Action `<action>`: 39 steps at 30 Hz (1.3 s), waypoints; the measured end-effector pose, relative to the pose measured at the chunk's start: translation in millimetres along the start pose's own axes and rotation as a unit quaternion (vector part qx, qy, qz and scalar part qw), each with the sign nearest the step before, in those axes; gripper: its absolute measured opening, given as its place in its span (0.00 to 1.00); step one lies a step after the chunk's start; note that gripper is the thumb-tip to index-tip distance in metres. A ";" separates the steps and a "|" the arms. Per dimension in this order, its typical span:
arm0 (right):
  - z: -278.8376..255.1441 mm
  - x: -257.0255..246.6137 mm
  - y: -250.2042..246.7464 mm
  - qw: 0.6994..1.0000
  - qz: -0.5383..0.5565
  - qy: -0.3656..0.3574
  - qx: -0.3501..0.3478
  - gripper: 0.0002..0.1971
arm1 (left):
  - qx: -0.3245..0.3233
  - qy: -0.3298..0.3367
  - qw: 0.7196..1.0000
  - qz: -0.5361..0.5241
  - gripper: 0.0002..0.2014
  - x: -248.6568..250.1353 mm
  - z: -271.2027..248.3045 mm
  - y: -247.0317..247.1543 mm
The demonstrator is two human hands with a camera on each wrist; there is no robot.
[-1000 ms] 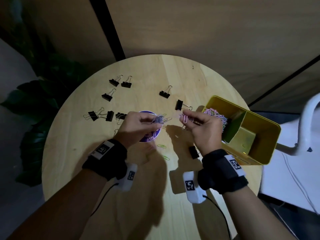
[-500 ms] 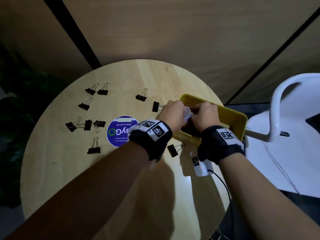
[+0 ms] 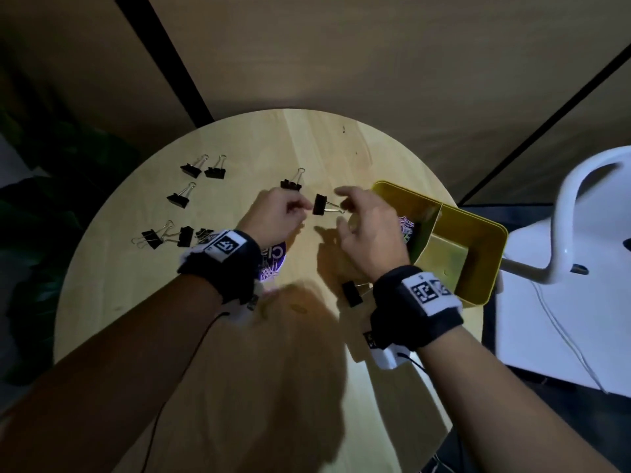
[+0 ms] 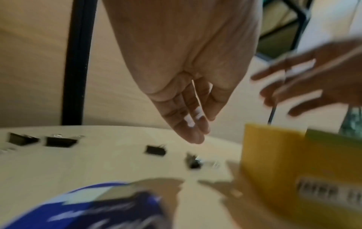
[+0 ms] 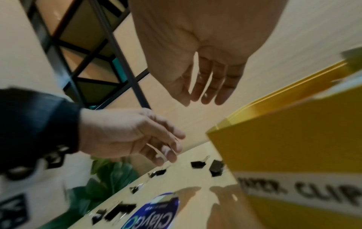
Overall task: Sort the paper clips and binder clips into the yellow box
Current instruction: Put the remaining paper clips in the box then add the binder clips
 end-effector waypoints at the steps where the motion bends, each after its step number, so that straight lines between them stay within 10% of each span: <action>1: -4.2 -7.0 10.8 1.000 0.003 -0.016 -0.021 0.20 | -0.017 -0.011 0.999 0.043 0.10 -16.9 -0.9 -0.5; 11: -64.8 4.3 138.3 0.934 -0.137 -0.045 -0.327 0.30 | -0.185 0.111 0.964 0.158 0.12 -99.9 -61.7 54.7; 19: -61.9 -11.1 167.2 0.943 -0.105 -0.049 -0.312 0.31 | -0.091 0.010 0.973 0.214 0.31 -137.3 -86.2 30.4; 25: -60.1 -22.8 169.0 0.950 -0.095 -0.077 -0.288 0.24 | -0.049 -0.002 0.995 0.091 0.19 -120.4 -103.1 56.2; 31: -72.0 -20.9 167.7 0.924 -0.206 -0.031 -0.321 0.46 | -0.123 -0.028 0.954 0.270 0.25 -149.5 -113.5 57.3; 39: -61.5 -29.1 169.9 0.932 -0.185 -0.024 -0.311 0.20 | -0.064 -0.121 0.976 0.168 0.38 -122.2 -94.7 42.6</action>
Point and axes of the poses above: each hand's wrist, its own z-axis towards the middle knuckle, its own y-axis out of the palm, x = y × z, the point moved 7 cm from there along z, towards the middle knuckle, and after that the axes turned 9 degrees about -z, right-handed, at the moved point
